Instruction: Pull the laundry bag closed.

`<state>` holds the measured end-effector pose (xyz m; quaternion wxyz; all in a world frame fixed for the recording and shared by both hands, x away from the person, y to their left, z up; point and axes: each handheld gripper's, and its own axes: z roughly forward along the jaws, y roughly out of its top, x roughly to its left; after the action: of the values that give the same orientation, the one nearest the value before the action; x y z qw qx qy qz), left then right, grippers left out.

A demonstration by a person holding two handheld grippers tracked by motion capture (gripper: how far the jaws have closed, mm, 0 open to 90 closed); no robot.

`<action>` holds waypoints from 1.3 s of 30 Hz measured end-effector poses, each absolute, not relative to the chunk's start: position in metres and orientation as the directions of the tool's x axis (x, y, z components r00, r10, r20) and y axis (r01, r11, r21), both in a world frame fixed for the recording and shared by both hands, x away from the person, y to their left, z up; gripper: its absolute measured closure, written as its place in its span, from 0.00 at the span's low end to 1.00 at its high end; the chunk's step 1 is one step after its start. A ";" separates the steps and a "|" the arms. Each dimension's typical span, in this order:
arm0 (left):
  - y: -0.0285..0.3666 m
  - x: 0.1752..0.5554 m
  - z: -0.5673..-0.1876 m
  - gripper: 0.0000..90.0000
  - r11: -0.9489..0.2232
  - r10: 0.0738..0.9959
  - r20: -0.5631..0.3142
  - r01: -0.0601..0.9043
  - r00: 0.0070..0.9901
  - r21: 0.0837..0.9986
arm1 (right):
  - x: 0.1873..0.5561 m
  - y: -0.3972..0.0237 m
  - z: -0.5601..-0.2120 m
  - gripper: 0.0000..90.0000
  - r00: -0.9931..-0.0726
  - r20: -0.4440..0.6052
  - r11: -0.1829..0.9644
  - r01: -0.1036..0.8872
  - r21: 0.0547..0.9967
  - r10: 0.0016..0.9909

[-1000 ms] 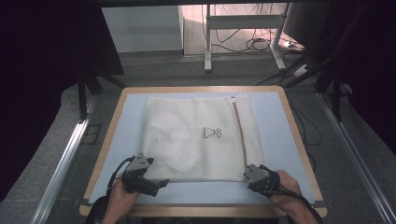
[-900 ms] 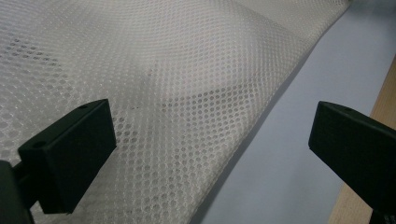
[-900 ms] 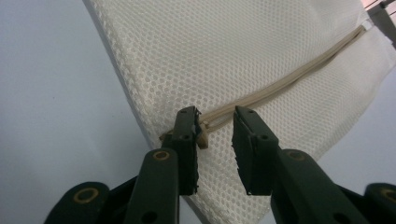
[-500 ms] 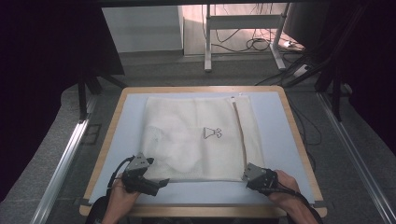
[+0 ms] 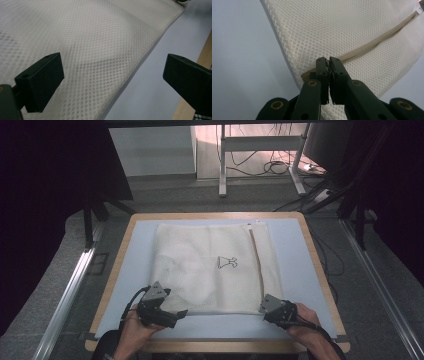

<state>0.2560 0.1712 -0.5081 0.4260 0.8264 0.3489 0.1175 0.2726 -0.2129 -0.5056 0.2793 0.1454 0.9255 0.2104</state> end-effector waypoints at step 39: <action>0.109 0.283 -0.496 0.35 -0.427 0.562 -0.063 0.355 0.825 0.831 | 0.278 -0.216 -0.505 0.94 -0.805 -0.413 0.850 0.200 0.487 0.426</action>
<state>0.2831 0.1093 -0.4965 0.4596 0.8373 0.2740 0.1125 0.2777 -0.2156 -0.5050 0.2626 0.1692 0.9252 0.2153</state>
